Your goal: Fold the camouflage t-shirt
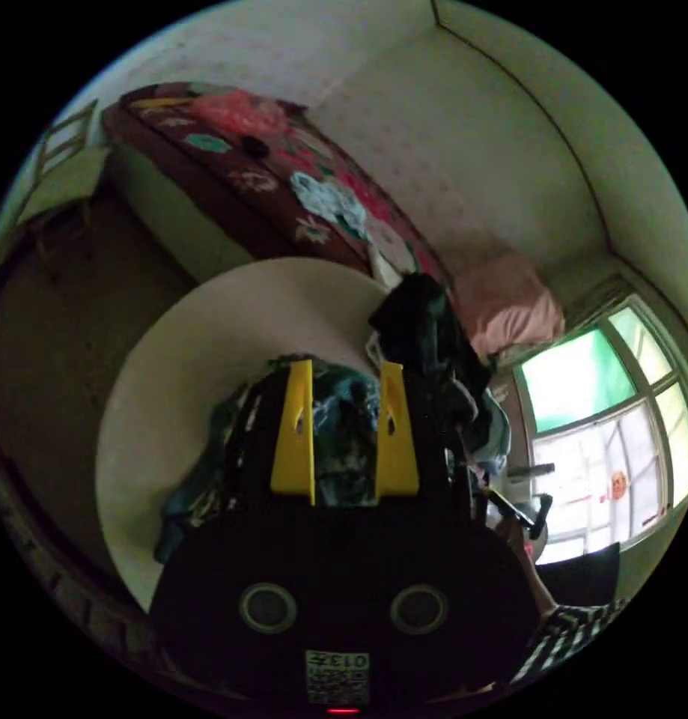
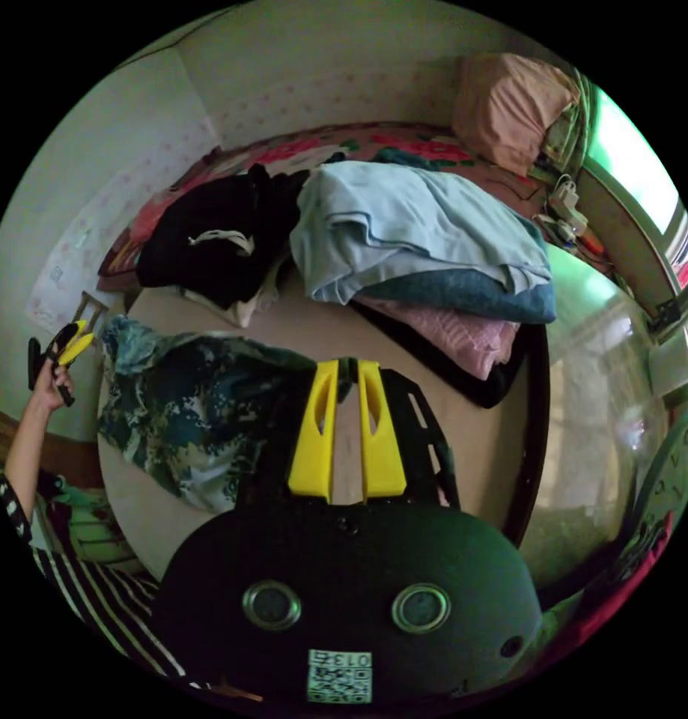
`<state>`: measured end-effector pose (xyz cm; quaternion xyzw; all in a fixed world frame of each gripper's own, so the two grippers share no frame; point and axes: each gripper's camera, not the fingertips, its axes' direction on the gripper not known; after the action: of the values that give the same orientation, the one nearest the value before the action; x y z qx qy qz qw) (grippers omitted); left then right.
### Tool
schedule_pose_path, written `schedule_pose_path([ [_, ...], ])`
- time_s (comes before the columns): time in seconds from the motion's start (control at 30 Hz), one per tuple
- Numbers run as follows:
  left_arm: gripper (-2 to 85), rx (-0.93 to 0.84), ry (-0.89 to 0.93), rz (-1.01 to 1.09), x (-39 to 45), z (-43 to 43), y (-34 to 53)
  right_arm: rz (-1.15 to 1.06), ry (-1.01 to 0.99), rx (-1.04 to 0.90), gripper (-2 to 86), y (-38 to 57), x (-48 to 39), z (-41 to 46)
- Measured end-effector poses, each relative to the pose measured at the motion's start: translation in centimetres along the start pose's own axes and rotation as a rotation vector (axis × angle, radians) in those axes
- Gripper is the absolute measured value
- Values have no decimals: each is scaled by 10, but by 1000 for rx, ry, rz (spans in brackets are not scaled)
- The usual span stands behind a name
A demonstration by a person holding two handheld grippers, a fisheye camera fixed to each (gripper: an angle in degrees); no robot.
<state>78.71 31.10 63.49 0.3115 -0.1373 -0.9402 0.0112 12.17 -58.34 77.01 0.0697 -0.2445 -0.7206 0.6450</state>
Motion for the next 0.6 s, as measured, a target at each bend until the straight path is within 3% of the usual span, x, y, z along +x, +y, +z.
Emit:
schedule_pose_path([
  [0.03,129,35,-35,24,-10,-12,8,-9,15,31,58,6,0,-1],
  [0.17,141,-180,-158,303,-14,-13,52,-14,13,38,88,21,3,1],
  [0.23,151,-301,-209,454,-4,0,80,-51,-21,13,94,29,-3,7],
  [0.4,188,-384,-288,767,40,41,137,-190,0,-112,83,35,-39,41],
  [0.5,103,-519,-419,869,47,78,157,-228,90,-202,56,34,-53,52],
  [0.6,25,-461,-444,842,33,63,148,-271,150,-180,47,37,-60,35],
])
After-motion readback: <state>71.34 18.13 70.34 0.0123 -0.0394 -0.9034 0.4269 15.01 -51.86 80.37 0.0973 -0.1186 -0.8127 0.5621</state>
